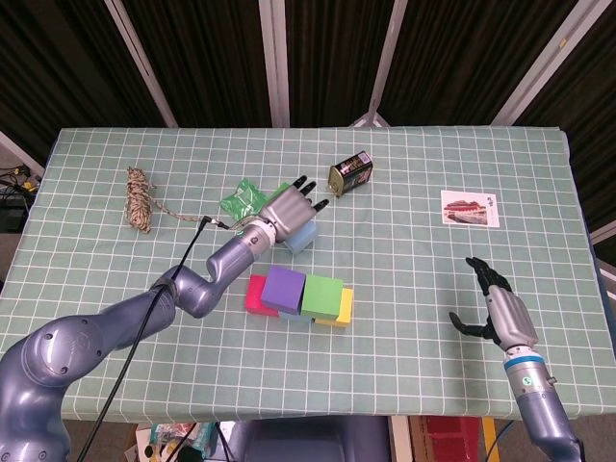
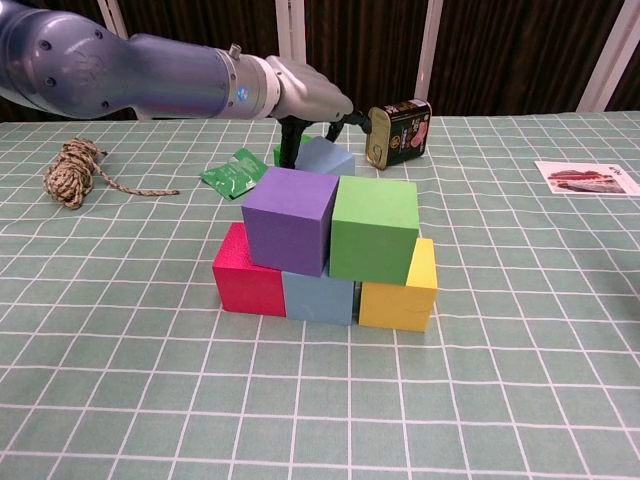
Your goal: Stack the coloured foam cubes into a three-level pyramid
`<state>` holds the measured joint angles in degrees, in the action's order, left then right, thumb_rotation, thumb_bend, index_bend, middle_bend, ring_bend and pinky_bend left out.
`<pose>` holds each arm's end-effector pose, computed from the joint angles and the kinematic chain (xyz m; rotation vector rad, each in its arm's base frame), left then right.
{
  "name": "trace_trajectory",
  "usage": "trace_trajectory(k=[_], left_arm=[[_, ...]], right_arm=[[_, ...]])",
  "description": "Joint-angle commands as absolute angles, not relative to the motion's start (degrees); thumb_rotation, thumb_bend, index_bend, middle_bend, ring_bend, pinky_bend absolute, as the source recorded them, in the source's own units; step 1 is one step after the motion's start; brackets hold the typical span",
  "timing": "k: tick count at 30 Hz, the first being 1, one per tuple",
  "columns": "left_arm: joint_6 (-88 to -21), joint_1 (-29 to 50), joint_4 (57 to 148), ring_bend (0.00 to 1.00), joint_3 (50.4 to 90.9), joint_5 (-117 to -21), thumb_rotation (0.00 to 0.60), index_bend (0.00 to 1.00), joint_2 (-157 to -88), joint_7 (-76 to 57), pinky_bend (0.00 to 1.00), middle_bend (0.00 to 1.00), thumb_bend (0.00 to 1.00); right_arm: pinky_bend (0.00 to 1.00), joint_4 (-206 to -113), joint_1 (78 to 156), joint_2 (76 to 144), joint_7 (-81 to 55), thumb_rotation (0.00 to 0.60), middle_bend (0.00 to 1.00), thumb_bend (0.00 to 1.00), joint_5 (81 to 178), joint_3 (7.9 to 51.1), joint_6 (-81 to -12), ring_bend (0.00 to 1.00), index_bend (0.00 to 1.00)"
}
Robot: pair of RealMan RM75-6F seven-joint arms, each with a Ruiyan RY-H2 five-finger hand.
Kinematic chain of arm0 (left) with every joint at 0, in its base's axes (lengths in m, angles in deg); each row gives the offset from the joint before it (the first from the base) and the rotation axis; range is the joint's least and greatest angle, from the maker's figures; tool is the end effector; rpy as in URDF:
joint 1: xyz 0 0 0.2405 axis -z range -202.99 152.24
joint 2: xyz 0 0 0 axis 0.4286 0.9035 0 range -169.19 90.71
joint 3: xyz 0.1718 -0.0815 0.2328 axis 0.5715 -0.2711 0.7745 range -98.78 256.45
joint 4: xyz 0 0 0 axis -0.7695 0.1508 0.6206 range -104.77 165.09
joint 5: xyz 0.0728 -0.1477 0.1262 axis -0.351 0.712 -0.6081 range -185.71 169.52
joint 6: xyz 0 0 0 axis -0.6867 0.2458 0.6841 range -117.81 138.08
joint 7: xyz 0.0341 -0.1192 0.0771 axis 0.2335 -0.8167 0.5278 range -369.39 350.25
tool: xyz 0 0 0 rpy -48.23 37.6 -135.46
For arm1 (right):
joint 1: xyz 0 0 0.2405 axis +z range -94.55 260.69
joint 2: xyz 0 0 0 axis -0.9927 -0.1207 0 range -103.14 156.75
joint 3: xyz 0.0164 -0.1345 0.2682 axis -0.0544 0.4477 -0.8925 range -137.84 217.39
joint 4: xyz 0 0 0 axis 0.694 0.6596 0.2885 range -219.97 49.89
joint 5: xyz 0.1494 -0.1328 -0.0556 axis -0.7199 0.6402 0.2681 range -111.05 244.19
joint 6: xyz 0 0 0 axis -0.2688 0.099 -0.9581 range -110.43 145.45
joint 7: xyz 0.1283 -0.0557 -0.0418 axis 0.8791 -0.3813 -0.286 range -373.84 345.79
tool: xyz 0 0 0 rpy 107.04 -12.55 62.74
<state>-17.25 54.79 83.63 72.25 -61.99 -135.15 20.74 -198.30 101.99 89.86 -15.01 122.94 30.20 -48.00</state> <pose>-0.0053 0.5121 -0.0526 -2.2322 -0.2483 -0.5543 -0.2794 -0.2594 0.1337 1.2462 -1.5016 0.9629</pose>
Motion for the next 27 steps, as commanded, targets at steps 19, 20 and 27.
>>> trace_trajectory(k=[19, 20, 27], left_arm=[[-37.4, 52.5, 122.9, 0.00, 81.5, -31.3, 0.600, 0.02, -109.0, 39.0, 0.00, 0.46, 0.28], [-38.1, 52.1, 124.1, 0.00, 81.9, -31.1, 0.600, 0.02, -108.1, 39.1, 0.00, 0.46, 0.28], [-42.5, 48.2, 131.7, 0.00, 85.2, -32.8, 0.600, 0.02, -102.5, 38.4, 0.00, 0.46, 0.28]], right_arm=[[0.00, -200.5, 101.4, 88.9, -14.3, 0.600, 0.00, 0.35, 125.3, 30.0, -49.2, 0.00, 0.00], [0.00, -200.6, 101.4, 88.8, -14.3, 0.600, 0.00, 0.35, 125.4, 29.9, -49.3, 0.00, 0.00], [0.00, -201.3, 101.1, 88.4, -13.6, 0.600, 0.00, 0.35, 126.5, 29.9, -49.6, 0.00, 0.00]])
